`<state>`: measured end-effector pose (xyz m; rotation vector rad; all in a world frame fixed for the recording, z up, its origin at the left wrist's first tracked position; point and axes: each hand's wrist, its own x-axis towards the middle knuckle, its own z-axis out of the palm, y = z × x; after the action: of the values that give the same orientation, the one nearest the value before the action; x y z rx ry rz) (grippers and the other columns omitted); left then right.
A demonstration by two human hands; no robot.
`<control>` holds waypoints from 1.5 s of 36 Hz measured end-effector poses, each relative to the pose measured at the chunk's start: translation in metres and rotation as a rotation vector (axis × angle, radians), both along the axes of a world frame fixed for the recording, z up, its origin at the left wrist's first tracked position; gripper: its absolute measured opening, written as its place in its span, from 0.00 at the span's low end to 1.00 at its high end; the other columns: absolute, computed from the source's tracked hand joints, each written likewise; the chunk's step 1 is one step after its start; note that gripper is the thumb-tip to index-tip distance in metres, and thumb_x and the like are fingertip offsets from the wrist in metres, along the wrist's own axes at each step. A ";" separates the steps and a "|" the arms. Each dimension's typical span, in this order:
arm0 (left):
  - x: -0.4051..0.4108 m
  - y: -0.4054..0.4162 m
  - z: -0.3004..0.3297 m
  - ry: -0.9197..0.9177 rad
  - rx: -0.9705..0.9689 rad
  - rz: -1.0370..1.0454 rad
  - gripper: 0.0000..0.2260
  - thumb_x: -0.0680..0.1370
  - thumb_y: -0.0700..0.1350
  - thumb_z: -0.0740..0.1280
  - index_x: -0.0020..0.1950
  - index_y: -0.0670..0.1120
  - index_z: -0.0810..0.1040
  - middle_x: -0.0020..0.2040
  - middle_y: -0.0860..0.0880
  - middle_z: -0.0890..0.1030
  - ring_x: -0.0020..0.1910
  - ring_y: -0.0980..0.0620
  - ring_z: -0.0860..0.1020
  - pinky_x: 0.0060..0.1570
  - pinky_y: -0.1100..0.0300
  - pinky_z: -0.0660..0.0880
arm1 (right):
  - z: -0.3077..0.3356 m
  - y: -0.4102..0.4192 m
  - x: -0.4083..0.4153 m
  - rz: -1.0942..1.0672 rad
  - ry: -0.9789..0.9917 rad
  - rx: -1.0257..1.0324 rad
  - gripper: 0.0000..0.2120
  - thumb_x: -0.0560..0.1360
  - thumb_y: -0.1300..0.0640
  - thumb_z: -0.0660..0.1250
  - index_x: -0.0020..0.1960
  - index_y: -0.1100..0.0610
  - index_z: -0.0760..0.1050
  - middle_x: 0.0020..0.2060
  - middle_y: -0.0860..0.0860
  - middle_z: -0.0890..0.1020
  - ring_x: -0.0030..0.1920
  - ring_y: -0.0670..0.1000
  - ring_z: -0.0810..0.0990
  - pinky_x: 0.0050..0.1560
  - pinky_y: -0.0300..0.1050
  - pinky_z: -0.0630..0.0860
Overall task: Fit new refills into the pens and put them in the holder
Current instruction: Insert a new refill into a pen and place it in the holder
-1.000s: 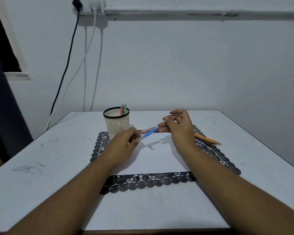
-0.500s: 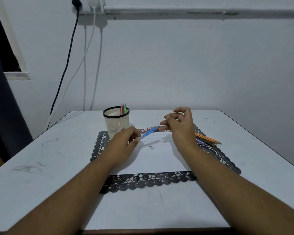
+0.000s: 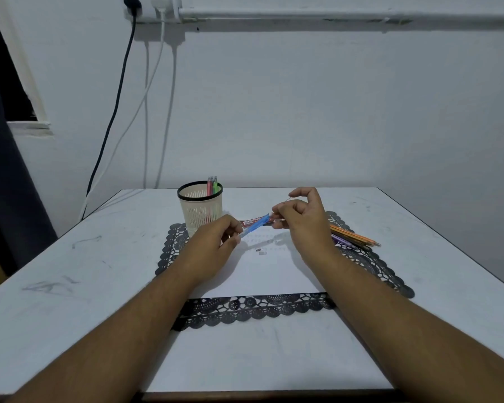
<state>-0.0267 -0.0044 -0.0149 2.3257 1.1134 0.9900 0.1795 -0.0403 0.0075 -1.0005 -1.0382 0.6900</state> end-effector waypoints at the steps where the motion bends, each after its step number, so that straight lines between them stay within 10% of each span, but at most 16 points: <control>1: 0.000 0.000 0.000 -0.002 0.000 0.000 0.04 0.83 0.44 0.66 0.54 0.52 0.78 0.47 0.57 0.80 0.47 0.61 0.75 0.41 0.71 0.69 | 0.000 -0.001 0.000 0.006 -0.007 -0.007 0.11 0.79 0.69 0.66 0.57 0.58 0.69 0.42 0.59 0.86 0.40 0.55 0.86 0.41 0.46 0.84; 23: 0.000 0.001 0.002 -0.091 -0.046 0.047 0.04 0.83 0.42 0.67 0.55 0.51 0.78 0.46 0.56 0.80 0.45 0.58 0.76 0.42 0.67 0.71 | -0.012 0.004 0.009 0.007 -0.332 -0.159 0.05 0.79 0.64 0.69 0.49 0.57 0.84 0.42 0.58 0.86 0.39 0.49 0.82 0.39 0.46 0.81; 40: -0.001 0.002 -0.001 -0.046 -0.070 0.062 0.04 0.82 0.42 0.67 0.54 0.51 0.79 0.46 0.55 0.80 0.43 0.60 0.76 0.39 0.69 0.68 | -0.030 0.012 -0.005 0.040 -1.004 -0.413 0.04 0.77 0.54 0.70 0.44 0.49 0.82 0.42 0.43 0.82 0.45 0.46 0.80 0.50 0.48 0.79; 54: 0.000 0.000 -0.001 -0.006 -0.068 0.063 0.04 0.82 0.42 0.67 0.52 0.51 0.79 0.46 0.54 0.81 0.44 0.56 0.77 0.38 0.70 0.68 | -0.024 0.015 -0.015 -0.030 -1.264 -0.454 0.06 0.74 0.54 0.66 0.39 0.49 0.73 0.40 0.46 0.80 0.42 0.49 0.78 0.37 0.44 0.68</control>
<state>-0.0265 -0.0040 -0.0155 2.2460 1.2054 0.9654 0.1644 -0.0251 -0.0170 -1.9333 -1.9783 0.1910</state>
